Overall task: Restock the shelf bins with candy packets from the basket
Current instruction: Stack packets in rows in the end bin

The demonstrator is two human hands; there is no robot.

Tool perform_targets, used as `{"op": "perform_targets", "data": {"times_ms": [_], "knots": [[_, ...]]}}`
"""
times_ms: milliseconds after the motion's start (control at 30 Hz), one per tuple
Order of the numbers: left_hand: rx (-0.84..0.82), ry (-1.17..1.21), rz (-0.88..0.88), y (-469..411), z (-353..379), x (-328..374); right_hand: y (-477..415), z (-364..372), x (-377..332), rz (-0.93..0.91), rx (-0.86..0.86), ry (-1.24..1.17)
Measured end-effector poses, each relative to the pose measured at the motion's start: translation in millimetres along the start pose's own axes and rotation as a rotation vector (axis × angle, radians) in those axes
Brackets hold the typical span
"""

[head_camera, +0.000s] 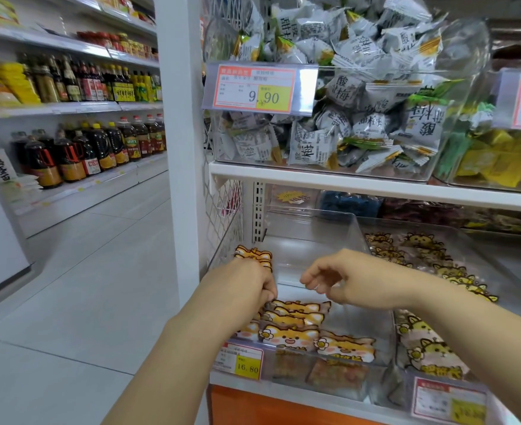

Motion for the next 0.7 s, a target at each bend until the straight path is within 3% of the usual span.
{"op": "perform_targets", "data": {"times_ms": [133, 233, 367, 567, 700], "knots": [[-0.009, -0.004, -0.016, -3, -1, 1, -6, 15, 7, 0.04, -0.091, 0.221], [-0.098, 0.019, -0.059, -4, 1, 2, -9, 13, 12, 0.069, -0.017, 0.284], [-0.025, 0.024, -0.026, -3, 1, -5, 5, -11, 1, 0.03, 0.139, 0.291], [-0.107, 0.156, -0.078, -1, 3, -2, 12, -17, -18, -0.031, 0.134, 0.303], [-0.042, 0.118, -0.044, 1, -2, -4, 23, -35, -25, -0.016, 0.168, 0.388]]}}
Point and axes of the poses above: each hand's wrist, its own y-axis away from the middle knuckle, its own z-axis out of the palm, x = y × z, the point moved 6 cm from there along -y, towards the middle knuckle, and after that the axes turned 10 degrees about -z, right-handed, at the moved point
